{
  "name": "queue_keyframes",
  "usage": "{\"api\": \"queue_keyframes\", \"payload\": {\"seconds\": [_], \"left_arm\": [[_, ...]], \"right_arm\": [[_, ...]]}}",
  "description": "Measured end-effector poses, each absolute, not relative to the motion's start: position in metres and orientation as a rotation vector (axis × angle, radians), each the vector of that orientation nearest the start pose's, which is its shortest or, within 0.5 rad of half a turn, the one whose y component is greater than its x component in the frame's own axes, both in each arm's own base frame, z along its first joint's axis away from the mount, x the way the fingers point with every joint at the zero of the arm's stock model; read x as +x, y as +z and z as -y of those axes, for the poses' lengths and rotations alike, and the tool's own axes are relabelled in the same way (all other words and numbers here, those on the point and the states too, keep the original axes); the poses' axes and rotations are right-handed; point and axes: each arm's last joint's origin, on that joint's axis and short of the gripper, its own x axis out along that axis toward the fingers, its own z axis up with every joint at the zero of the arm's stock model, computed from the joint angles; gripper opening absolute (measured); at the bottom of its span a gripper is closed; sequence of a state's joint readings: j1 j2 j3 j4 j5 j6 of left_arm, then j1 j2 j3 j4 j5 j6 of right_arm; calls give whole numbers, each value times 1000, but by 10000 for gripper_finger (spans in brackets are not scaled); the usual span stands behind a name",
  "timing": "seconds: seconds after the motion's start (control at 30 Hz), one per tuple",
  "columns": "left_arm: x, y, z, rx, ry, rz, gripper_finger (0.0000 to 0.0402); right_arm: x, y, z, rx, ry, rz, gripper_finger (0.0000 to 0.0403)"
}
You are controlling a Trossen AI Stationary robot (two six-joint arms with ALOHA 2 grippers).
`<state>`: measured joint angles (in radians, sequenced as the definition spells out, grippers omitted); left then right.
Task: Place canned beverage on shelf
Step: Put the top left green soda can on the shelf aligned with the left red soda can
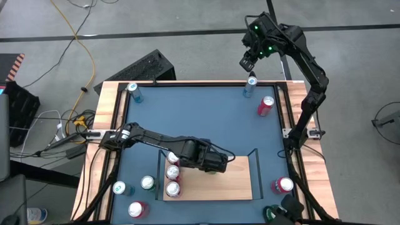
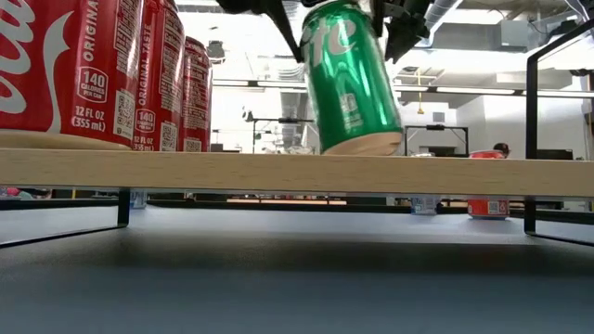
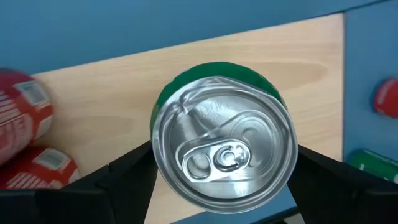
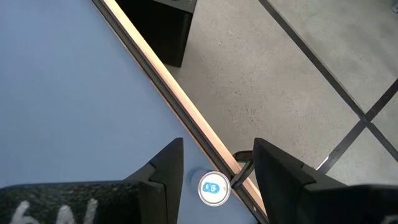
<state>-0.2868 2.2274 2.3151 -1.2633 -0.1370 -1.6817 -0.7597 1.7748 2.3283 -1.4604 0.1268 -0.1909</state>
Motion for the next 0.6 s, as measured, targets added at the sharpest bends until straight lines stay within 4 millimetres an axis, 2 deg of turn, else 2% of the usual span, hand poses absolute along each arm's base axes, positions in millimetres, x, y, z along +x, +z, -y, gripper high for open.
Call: {"api": "queue_keyframes", "payload": {"seconds": [0.17,0.4,0.6], "left_arm": [[440,304,126,-1303,861,-907,302],[428,299,125,-1512,1154,-894,302],[419,297,127,-1613,1332,-857,302]], "right_arm": [[222,466,216,124,-732,-960,175],[222,466,216,125,-733,-960,175],[222,466,216,130,-736,-958,175]]}}
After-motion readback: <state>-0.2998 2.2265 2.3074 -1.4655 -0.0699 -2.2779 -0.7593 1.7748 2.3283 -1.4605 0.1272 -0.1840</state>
